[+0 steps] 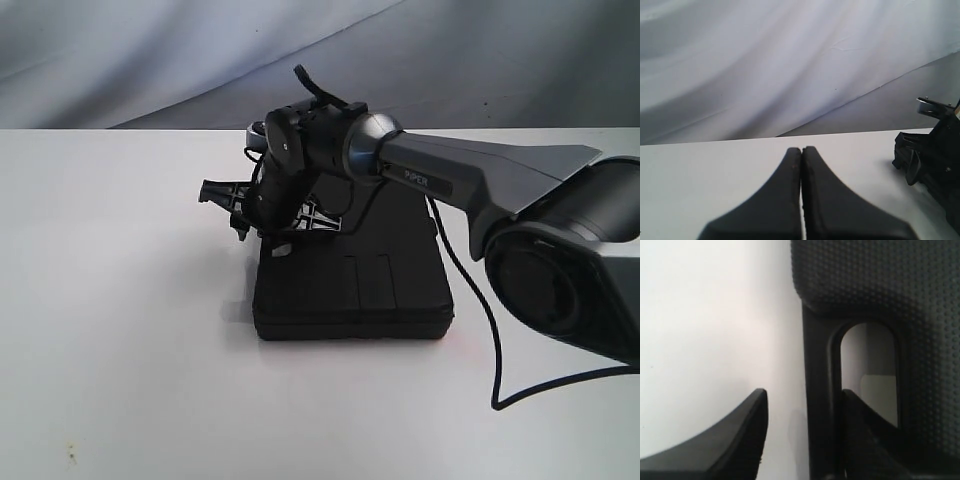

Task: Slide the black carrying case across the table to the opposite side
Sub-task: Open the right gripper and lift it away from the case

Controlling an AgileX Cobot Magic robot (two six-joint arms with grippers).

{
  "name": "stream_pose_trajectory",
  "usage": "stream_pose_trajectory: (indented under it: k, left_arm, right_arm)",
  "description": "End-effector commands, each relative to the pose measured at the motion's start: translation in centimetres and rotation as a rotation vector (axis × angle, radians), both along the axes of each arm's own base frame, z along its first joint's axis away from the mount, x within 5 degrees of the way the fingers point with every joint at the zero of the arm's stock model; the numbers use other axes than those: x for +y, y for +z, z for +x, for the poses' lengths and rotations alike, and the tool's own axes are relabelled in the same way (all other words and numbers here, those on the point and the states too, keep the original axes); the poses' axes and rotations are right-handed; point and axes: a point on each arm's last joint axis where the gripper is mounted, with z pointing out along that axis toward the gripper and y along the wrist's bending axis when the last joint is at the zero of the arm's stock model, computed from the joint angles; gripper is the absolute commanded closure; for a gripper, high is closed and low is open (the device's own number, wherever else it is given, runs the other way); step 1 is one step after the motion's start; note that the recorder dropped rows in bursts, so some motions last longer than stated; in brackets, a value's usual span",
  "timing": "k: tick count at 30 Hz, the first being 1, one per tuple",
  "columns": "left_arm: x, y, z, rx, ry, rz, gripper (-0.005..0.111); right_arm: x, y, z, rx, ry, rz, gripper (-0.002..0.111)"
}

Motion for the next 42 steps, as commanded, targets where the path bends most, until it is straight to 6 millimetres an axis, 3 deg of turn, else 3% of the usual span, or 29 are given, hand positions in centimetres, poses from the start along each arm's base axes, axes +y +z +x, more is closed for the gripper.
stream_pose_trajectory:
  k: [1,13,25,28,30,35,42]
  left_arm:
    - [0.0,0.0,0.0,-0.007,0.002,-0.002,0.107]
    - [0.0,0.0,0.0,-0.007,0.002,-0.002,0.107]
    - [0.0,0.0,0.0,-0.007,0.002,-0.002,0.107]
    - [0.0,0.0,0.0,-0.007,0.002,-0.002,0.107]
    - [0.0,0.0,0.0,-0.007,0.002,-0.002,0.107]
    - [0.0,0.0,0.0,-0.007,0.002,-0.002,0.107]
    - [0.0,0.0,0.0,-0.007,0.002,-0.002,0.107]
  right_arm:
    - [-0.2,0.5,0.7,-0.077,0.018,-0.015,0.065]
    - [-1.5,2.0,0.7,-0.112,0.045,-0.148,0.065]
    - [-1.5,2.6,0.4,-0.105,0.046,-0.154,0.066]
    - [-1.4,4.0,0.5,-0.147,0.048,-0.13,0.066]
    - [-1.8,6.1,0.6,-0.238,0.069,-0.157,0.07]
    - [-3.1,10.1,1.2,-0.493,0.136,-0.351,0.108]
    - [-4.5,13.7,2.2,-0.705,0.137,-0.459,0.108]
